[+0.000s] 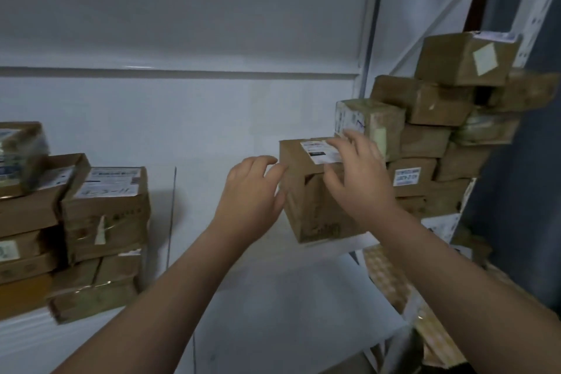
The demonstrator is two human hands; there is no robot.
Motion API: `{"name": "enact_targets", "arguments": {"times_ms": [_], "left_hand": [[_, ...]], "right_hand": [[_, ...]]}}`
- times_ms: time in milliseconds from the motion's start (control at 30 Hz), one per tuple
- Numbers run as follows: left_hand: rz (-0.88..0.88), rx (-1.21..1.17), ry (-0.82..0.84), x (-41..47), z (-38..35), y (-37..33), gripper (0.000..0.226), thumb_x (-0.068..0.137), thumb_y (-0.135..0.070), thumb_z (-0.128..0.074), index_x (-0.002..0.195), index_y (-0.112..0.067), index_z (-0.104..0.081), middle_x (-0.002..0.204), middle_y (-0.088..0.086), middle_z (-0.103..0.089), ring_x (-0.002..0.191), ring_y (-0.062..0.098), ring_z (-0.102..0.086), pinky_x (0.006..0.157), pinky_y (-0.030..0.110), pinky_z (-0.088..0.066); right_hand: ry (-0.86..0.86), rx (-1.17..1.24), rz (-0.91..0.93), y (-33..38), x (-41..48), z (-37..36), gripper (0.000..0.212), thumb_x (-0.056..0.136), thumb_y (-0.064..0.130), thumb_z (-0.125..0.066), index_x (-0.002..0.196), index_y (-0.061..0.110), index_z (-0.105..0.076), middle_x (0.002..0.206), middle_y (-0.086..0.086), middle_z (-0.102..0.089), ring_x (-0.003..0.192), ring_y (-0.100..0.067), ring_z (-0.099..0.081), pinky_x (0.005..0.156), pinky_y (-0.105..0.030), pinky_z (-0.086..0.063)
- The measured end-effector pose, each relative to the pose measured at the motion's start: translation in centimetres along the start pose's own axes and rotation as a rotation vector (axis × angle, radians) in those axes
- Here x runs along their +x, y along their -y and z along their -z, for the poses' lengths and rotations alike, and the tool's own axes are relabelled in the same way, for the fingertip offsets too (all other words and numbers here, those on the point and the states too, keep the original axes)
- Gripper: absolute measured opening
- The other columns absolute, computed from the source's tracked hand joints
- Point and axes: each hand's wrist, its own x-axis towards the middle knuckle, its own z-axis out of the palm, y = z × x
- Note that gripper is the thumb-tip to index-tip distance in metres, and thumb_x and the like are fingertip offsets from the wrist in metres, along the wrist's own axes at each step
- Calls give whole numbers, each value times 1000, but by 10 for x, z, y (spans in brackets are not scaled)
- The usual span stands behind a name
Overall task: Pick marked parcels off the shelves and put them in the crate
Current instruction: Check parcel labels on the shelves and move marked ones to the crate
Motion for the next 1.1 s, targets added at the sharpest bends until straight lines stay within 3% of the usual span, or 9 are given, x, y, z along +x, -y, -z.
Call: {"name": "enact_targets", "arguments": {"times_ms": [267, 467, 567, 700, 833, 900, 967, 1033, 1100], "left_hand": [[-4, -82, 23, 52, -38, -65, 38, 87, -25, -60, 123, -14, -60, 118, 8, -59, 109, 30, -53, 93, 41, -40], [54, -106, 51, 59, -51, -77, 42, 94, -35, -50, 133, -20, -51, 131, 1, -51, 120, 23, -45, 100, 35, -33], [100, -102, 104, 59, -55, -72, 44, 96, -42, -43, 135, -22, -48, 134, -2, -49, 122, 18, -42, 102, 33, -32], [229, -298, 154, 56, -56, -70, 43, 96, -45, -42, 131, -22, -50, 128, -4, -53, 115, 14, -48, 96, 29, -38], [421, -912, 42, 58, -37, -74, 45, 93, -41, -50, 135, -30, -36, 123, -18, -50, 112, 0, -51, 91, 19, -40], [470, -1215, -10, 60, -25, -73, 55, 92, -36, -52, 140, -30, -26, 130, -11, -54, 113, 0, -56, 88, 14, -45], [481, -1358, -52, 59, -16, -68, 57, 91, -25, -56, 139, -33, -26, 125, -5, -59, 107, 1, -61, 80, 12, -50], [486, -1415, -69, 55, -9, -57, 70, 88, -23, -61, 144, -40, -22, 124, -2, -61, 106, 7, -63, 87, 23, -53], [474, -1391, -98, 51, -4, -47, 74, 88, -20, -63, 144, -44, -22, 125, -2, -61, 107, 10, -63, 90, 30, -53]], "right_hand": [[-17, -351, -99, -75, 47, 34, 63, 92, 50, -46, 145, 18, -33, 149, -15, -27, 133, -33, -25, 108, -43, -21], [-13, -355, -62, -88, 62, 23, 62, 88, 63, -47, 133, 20, -43, 147, -16, -31, 132, -36, -29, 105, -47, -30], [-4, -266, -82, -87, 65, 21, 60, 87, 58, -53, 130, 18, -40, 144, -14, -33, 127, -35, -36, 92, -41, -43], [-184, 33, -25, -88, 62, 23, 37, 82, 37, -66, 108, 17, -47, 117, -1, -46, 109, -23, -44, 75, -28, -39], [-338, 561, -51, -77, 45, 23, 36, 74, 21, -74, 90, 24, -42, 100, 2, -45, 92, -9, -46, 78, -17, -38], [-306, 817, -75, -63, 37, 18, 36, 72, 25, -72, 87, 33, -41, 104, -4, -49, 97, -12, -53, 81, -22, -46], [-246, 1030, -101, -48, 31, 14, 34, 78, 16, -71, 86, 28, -40, 104, -6, -52, 97, -8, -59, 76, -22, -52], [-200, 1100, -129, -35, 26, 13, 32, 86, -1, -62, 92, 21, -42, 103, -2, -55, 89, 6, -60, 70, -11, -48], [-121, 1099, -117, -27, 22, 11, 41, 91, 0, -56, 112, 32, -43, 114, 2, -54, 95, 6, -60, 71, -11, -49]]}}
